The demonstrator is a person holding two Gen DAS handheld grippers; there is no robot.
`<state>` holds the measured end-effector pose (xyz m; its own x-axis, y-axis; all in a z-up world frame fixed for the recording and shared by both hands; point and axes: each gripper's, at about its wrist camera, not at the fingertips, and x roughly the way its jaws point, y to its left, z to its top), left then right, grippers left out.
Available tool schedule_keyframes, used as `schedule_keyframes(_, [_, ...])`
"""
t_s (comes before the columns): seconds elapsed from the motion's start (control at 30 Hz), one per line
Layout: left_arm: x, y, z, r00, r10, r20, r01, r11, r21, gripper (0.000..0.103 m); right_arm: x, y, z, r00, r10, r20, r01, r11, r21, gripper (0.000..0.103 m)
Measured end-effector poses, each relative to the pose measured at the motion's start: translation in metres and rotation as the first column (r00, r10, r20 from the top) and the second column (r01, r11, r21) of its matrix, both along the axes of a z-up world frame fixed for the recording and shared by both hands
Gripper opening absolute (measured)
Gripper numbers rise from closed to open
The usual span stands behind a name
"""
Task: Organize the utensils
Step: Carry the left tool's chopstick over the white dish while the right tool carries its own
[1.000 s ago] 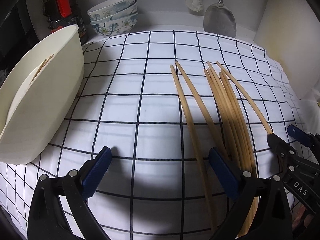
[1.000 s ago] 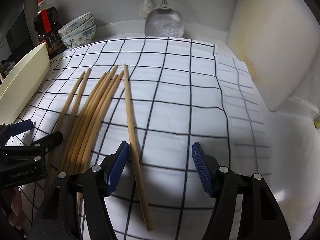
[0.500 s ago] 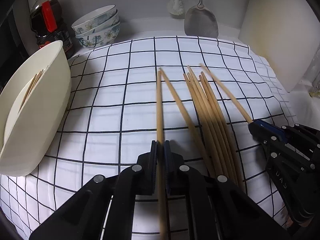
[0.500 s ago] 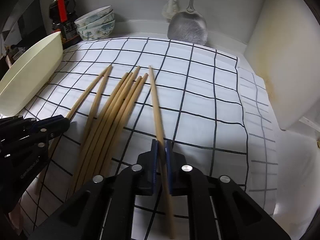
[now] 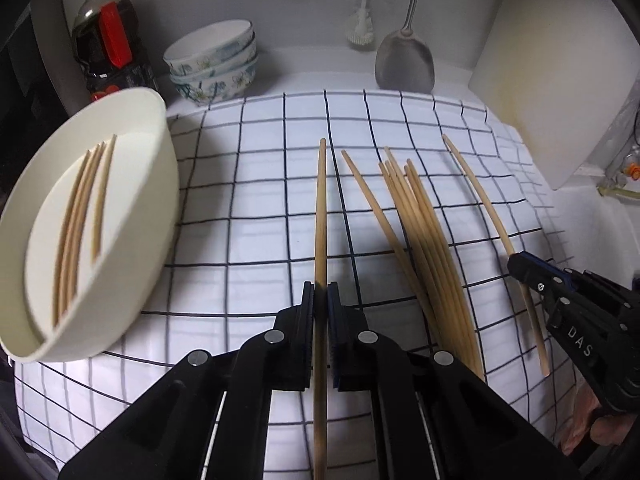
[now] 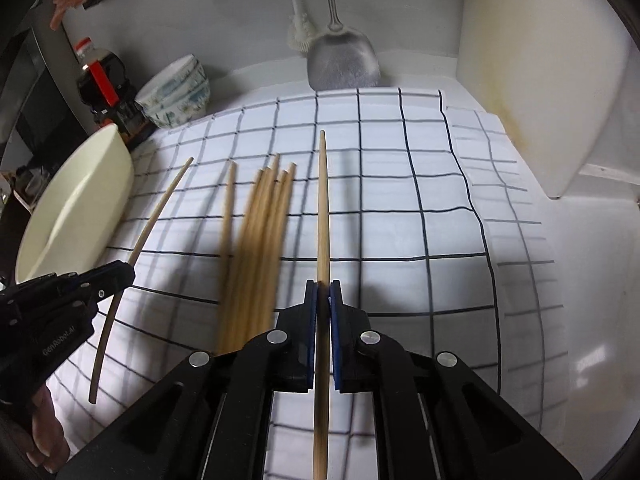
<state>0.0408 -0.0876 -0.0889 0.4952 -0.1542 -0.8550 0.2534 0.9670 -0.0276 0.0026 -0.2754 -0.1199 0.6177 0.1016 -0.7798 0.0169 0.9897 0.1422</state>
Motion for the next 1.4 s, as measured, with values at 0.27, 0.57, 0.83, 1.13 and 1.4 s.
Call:
schedule_keyframes(0.27, [-0.006, 0.039, 0.049, 0.998, -0.010, 0.059, 0.012, 0.999, -0.041, 0.007, -0.012, 0.035, 0.041, 0.999, 0.003, 0.045, -0.004, 1.000, 0.023, 0.006])
schedule_keyframes(0.57, [-0.004, 0.103, 0.095, 0.990, 0.049, 0.135, -0.038, 0.996, -0.082, 0.007, 0.001, 0.095, 0.090, 0.989, 0.062, 0.134, -0.069, 0.997, 0.041, 0.006])
schedule_keyframes(0.83, [0.010, 0.180, 0.116, 0.972, 0.146, 0.186, -0.134, 0.988, -0.077, 0.007, 0.028, 0.169, 0.110, 0.971, 0.158, 0.179, -0.170, 0.984, 0.052, 0.006])
schedule_keyframes(1.13, [0.032, 0.250, 0.098, 0.956, 0.248, 0.155, -0.241, 0.968, -0.063, 0.007, 0.065, 0.245, 0.091, 0.959, 0.257, 0.119, -0.269, 0.959, 0.095, 0.006])
schedule_keyframes(1.4, [0.055, 0.275, 0.068, 0.955, 0.283, 0.091, -0.275, 0.957, -0.093, 0.007, 0.094, 0.290, 0.078, 0.951, 0.302, 0.063, -0.307, 0.947, 0.096, 0.006])
